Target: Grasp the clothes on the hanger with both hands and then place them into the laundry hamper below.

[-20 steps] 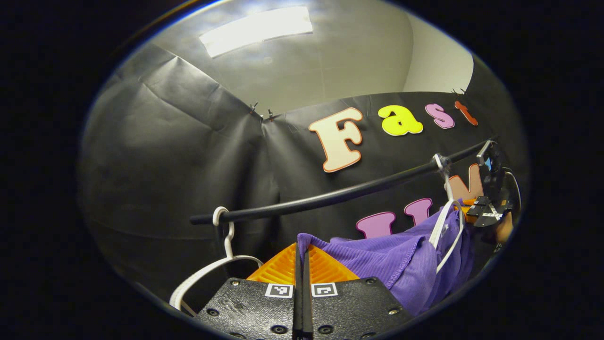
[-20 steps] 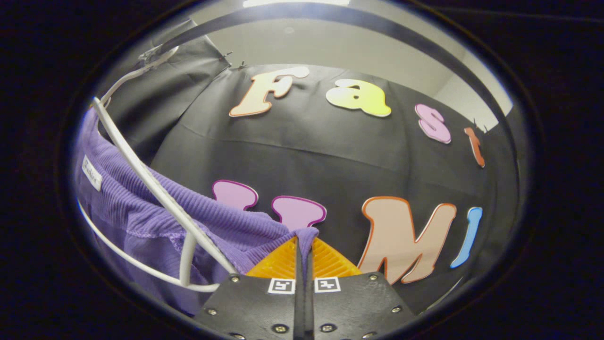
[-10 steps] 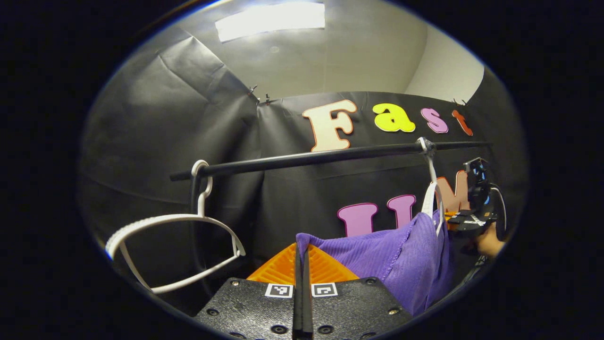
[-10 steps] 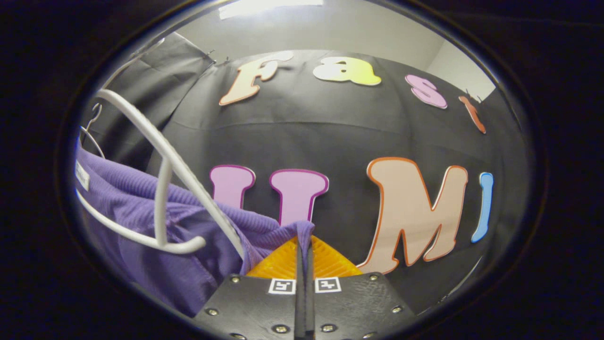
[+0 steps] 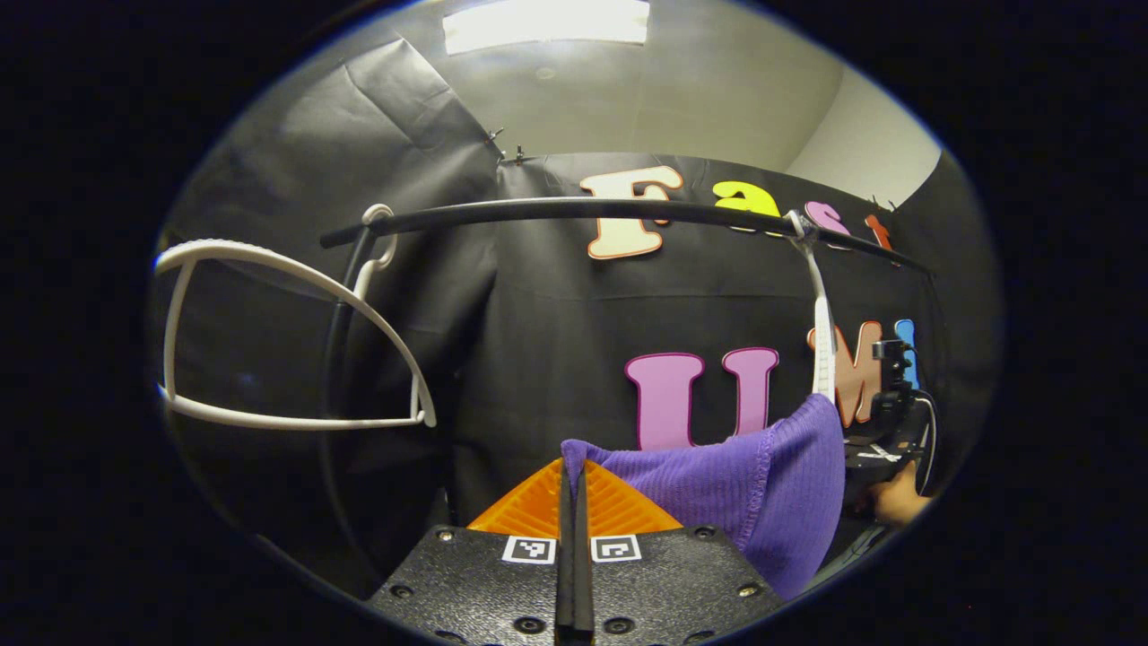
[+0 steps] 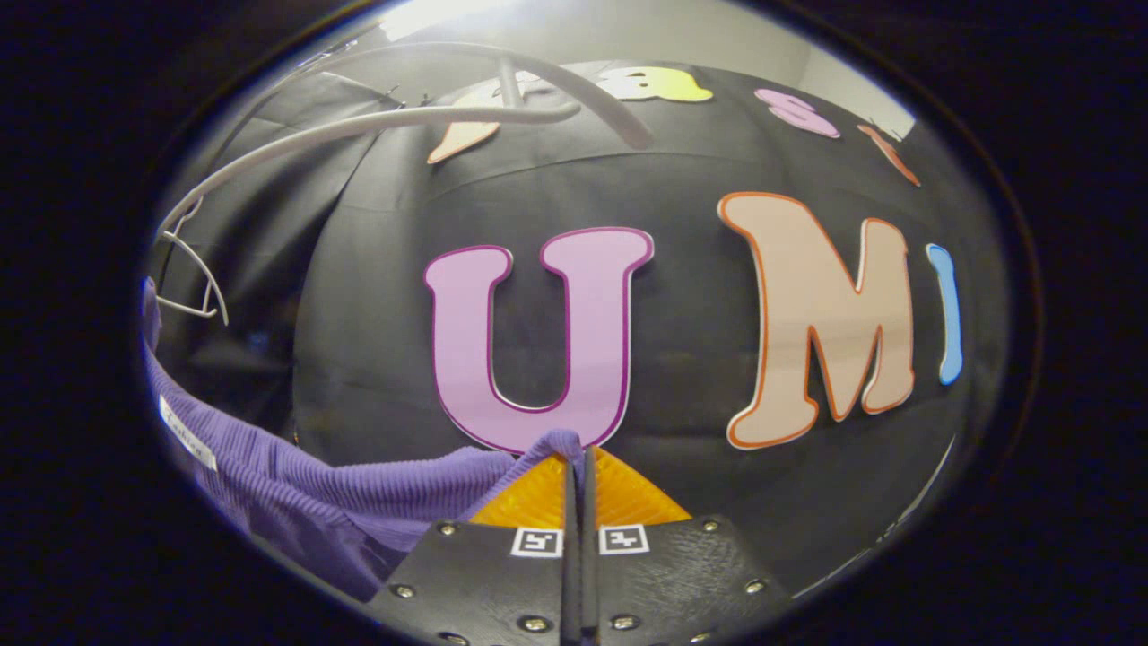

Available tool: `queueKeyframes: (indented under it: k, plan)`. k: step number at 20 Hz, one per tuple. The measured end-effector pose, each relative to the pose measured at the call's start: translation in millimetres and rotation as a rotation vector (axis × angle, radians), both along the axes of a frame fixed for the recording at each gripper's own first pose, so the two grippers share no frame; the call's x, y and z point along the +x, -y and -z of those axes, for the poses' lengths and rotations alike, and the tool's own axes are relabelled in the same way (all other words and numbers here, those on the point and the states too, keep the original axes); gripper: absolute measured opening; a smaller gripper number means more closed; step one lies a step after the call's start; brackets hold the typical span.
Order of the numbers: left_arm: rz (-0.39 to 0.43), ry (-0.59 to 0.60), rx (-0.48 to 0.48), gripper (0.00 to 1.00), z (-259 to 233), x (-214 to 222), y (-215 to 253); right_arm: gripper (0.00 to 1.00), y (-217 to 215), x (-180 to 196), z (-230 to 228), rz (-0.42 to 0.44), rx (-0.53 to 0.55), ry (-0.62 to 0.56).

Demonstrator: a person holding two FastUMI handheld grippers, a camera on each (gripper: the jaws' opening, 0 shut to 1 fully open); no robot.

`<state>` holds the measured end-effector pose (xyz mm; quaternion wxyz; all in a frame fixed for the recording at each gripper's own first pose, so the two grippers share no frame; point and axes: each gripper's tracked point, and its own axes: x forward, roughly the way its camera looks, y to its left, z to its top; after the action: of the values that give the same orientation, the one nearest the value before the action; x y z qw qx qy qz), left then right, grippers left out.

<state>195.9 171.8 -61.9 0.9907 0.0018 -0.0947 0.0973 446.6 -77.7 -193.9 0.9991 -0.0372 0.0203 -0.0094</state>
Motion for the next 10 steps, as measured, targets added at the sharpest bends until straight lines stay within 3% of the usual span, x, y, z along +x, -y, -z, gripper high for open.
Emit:
queueKeyframes:
  k: [7, 10]
  plan:
    - [-0.009, -0.128, -0.079, 0.00, 60.9, -4.8, -8.9, 0.00, -31.2, -60.2, -12.7, -0.050, 0.125, 0.066]
    - [0.045, -0.147, -0.105, 0.00, 68.3, -24.2, 5.6, 0.00, -51.1, -96.3, -25.9, -0.092, 0.161, 0.063]
